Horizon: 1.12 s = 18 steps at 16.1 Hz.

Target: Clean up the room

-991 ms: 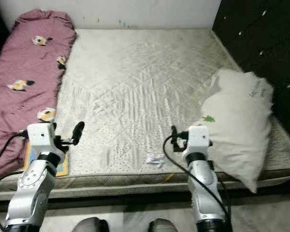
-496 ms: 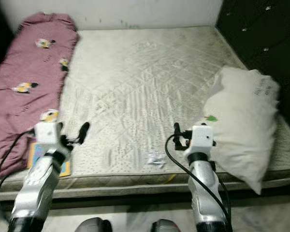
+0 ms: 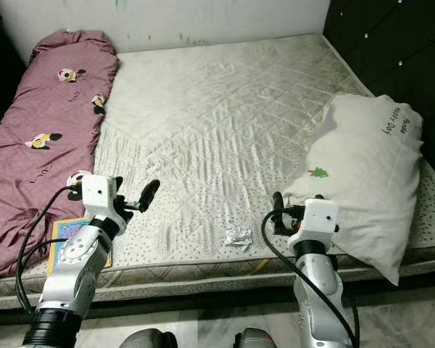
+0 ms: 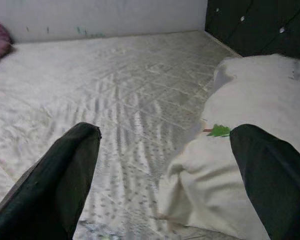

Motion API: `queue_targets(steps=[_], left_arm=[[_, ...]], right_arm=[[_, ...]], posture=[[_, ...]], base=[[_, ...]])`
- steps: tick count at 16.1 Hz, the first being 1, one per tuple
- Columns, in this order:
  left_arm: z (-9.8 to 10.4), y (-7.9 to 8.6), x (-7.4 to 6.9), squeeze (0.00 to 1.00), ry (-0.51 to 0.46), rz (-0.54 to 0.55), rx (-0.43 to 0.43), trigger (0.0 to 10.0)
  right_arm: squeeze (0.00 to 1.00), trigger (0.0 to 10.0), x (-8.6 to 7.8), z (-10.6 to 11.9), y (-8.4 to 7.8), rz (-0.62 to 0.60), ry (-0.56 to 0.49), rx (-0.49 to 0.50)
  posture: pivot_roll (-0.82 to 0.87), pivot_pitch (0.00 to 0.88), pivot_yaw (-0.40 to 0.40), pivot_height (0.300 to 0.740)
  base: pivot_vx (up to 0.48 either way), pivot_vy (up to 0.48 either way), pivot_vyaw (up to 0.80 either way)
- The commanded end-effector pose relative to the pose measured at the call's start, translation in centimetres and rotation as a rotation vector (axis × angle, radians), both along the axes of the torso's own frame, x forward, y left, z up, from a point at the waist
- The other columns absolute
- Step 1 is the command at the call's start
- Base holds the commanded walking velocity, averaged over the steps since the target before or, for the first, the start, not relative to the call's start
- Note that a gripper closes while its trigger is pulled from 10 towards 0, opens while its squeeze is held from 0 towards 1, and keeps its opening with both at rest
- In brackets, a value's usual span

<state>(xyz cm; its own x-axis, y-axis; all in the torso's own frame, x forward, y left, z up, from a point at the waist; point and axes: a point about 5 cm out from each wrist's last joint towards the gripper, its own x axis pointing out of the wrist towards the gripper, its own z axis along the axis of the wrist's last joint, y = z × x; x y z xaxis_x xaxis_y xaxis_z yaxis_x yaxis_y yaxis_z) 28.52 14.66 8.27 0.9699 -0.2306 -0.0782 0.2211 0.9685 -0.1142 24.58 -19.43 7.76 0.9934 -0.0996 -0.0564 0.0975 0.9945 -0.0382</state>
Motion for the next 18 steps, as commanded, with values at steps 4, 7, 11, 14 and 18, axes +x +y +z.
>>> queue_targets(steps=[4,7,11,14,18], left_arm=[[-0.8,1.9,-0.9,0.00,0.022,0.101,0.052,10.0],[-0.7,2.1,-1.1,0.00,0.020,0.107,0.058,10.0],[-0.9,2.8,-2.0,0.00,0.034,0.155,0.062,10.0],[-1.0,2.9,-2.4,0.00,0.036,0.173,0.061,10.0],[-1.1,3.5,-3.1,0.00,0.044,0.222,0.055,10.0]], right_arm=[[0.00,10.0,0.9,0.5,0.8,0.041,-0.004,0.030],[0.00,10.0,1.0,0.6,1.4,0.080,-0.007,0.011],[0.00,10.0,1.0,0.4,2.2,0.138,0.010,0.036],[0.00,10.0,1.5,0.5,2.7,0.177,0.011,0.038],[0.00,10.0,2.0,0.5,3.3,0.211,0.015,0.034]], posture=[[-0.09,0.051,0.040,0.740],[-0.08,0.066,0.034,0.740],[-0.04,0.080,0.012,0.740],[-0.02,0.081,-0.011,0.740],[0.00,0.080,-0.032,0.740]], base=[[0.000,0.000,0.00],[0.000,0.000,0.00],[0.000,0.000,0.00],[0.000,0.000,0.00],[0.000,0.000,0.00]])
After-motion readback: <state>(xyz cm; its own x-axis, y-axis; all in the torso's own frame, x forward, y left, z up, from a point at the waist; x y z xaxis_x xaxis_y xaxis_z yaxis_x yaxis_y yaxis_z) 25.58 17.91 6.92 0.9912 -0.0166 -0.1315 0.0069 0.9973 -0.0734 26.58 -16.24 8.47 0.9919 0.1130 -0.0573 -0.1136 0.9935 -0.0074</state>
